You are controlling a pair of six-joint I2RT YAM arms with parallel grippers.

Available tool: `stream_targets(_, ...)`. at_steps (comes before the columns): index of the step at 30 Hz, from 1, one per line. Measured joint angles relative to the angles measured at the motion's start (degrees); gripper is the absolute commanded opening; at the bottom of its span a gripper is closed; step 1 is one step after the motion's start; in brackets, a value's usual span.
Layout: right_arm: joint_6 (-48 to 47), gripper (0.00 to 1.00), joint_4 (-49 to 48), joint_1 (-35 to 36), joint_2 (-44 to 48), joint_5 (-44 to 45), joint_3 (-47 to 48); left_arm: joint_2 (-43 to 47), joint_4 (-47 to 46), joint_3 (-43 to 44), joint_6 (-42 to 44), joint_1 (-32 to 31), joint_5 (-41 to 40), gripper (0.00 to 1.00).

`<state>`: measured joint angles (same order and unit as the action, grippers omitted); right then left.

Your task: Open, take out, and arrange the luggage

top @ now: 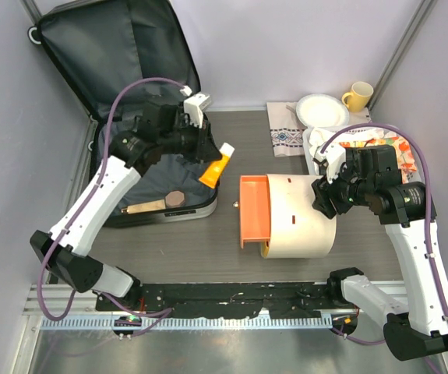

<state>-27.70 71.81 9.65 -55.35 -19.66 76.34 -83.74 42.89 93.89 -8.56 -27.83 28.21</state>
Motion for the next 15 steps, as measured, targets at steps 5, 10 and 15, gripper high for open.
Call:
stream_targets(5,0.70,0.54,-0.04,0.00,0.00,0.11,0.02,1.90,-2.69,-1.20,-19.19,-6.62,-6.45,0.00)
stream_targets(10,1.14,0.53,-0.15,0.00,0.26,0.37,-0.07,1.92,-3.13,-2.45,-31.74,-9.44,-11.85,0.00)
stream_targets(15,1.55,0.53,0.02,0.00,0.79,1.16,-0.24,0.52,-3.32,-2.47,-38.34,-12.20,-12.90,0.00)
